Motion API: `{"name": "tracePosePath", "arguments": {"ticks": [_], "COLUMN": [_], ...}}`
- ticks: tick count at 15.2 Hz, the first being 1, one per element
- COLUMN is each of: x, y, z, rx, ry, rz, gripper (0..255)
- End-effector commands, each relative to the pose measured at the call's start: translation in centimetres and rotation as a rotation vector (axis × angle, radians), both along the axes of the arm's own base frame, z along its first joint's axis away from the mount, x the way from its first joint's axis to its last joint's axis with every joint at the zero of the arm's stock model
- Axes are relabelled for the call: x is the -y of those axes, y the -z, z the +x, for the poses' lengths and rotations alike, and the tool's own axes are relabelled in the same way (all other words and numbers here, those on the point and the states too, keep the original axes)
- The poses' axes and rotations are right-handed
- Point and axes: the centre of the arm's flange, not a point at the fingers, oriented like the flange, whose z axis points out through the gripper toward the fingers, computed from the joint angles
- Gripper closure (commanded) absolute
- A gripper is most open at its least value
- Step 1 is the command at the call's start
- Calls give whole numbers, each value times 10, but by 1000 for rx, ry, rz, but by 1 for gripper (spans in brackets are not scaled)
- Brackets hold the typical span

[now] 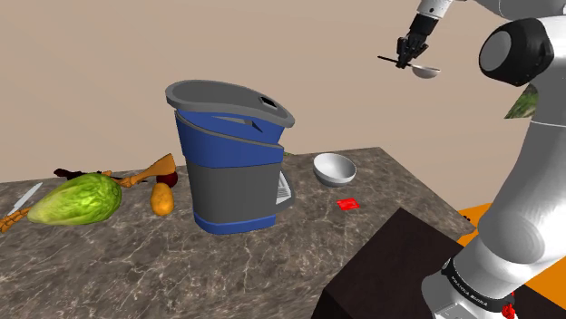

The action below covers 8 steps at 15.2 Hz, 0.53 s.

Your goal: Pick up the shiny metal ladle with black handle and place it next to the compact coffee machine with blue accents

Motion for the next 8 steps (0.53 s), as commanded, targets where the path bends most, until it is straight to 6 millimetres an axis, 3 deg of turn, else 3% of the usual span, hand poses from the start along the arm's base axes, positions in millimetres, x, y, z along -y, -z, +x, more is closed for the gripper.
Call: {"name": "tracePosePath", "arguments": {"ticks": [1, 8], "x": [-14, -105], "y": [-3, -3], "z": [-2, -20], "rx": [0, 0], "ry": [0, 0], "rz": [0, 0], "gripper": [255, 255]}}
